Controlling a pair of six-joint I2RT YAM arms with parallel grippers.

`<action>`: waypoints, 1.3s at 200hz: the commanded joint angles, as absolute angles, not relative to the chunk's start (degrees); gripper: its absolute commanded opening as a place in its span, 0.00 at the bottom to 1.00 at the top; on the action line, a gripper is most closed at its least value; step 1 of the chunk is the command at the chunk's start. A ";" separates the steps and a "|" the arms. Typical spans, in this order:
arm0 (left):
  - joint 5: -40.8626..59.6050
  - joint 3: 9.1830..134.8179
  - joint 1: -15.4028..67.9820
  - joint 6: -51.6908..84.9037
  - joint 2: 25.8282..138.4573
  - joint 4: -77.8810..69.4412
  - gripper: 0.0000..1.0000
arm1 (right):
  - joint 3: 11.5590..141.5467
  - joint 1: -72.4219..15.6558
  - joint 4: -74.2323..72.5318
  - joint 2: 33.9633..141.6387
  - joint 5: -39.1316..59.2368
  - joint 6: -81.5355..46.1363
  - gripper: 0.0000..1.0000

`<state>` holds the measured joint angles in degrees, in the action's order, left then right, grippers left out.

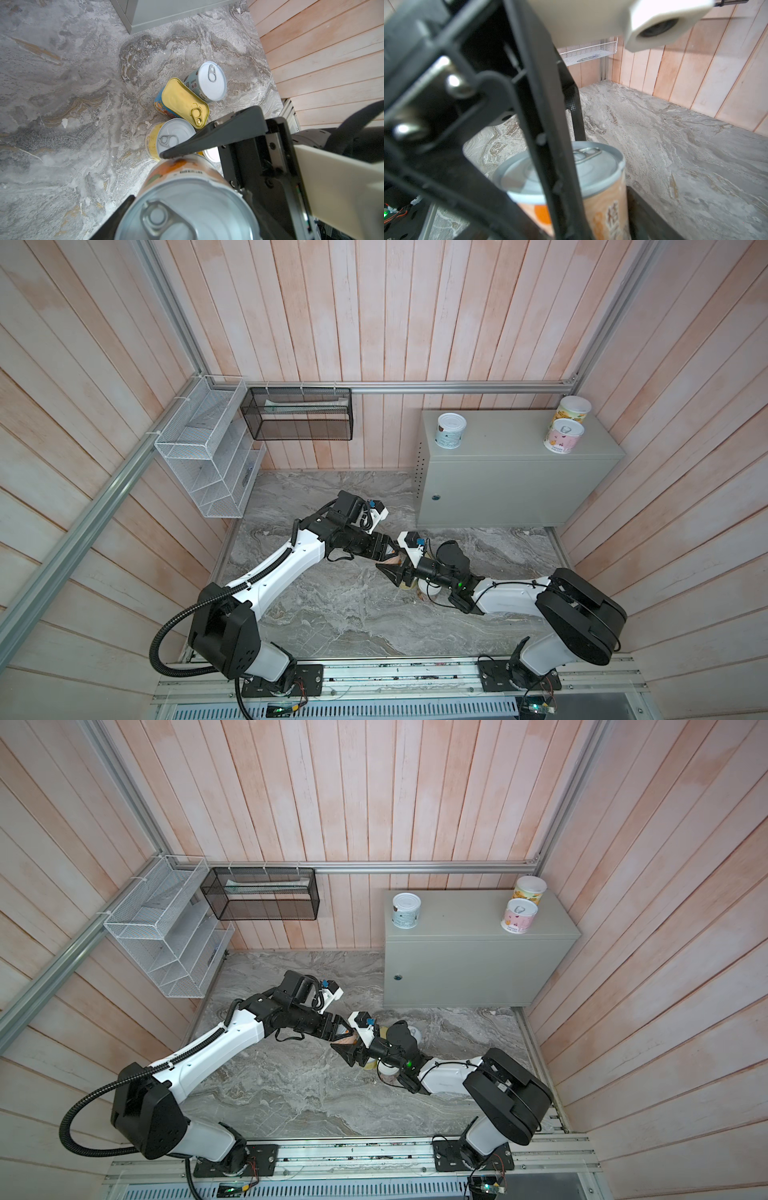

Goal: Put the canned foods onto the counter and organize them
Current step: 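Close the right gripper on the orange-and-white can held by the left gripper, then raise the orange-and-white can with the right gripper while the left gripper withdraws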

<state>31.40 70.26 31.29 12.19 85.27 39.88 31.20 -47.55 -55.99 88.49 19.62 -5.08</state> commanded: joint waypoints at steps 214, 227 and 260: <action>34.30 68.49 27.85 13.46 83.19 37.75 1.00 | 30.78 -47.55 -61.18 87.06 14.07 -9.84 0.64; 33.99 68.30 27.69 13.55 82.98 37.75 1.00 | 30.52 -47.53 -61.33 86.85 13.57 -10.10 0.64; 30.77 67.74 27.44 14.27 80.49 35.96 1.00 | 30.14 -47.46 -59.69 84.66 9.88 -11.15 0.64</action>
<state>33.45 68.64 27.99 13.52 83.88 38.09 30.33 -47.55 -56.51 88.53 13.61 -9.67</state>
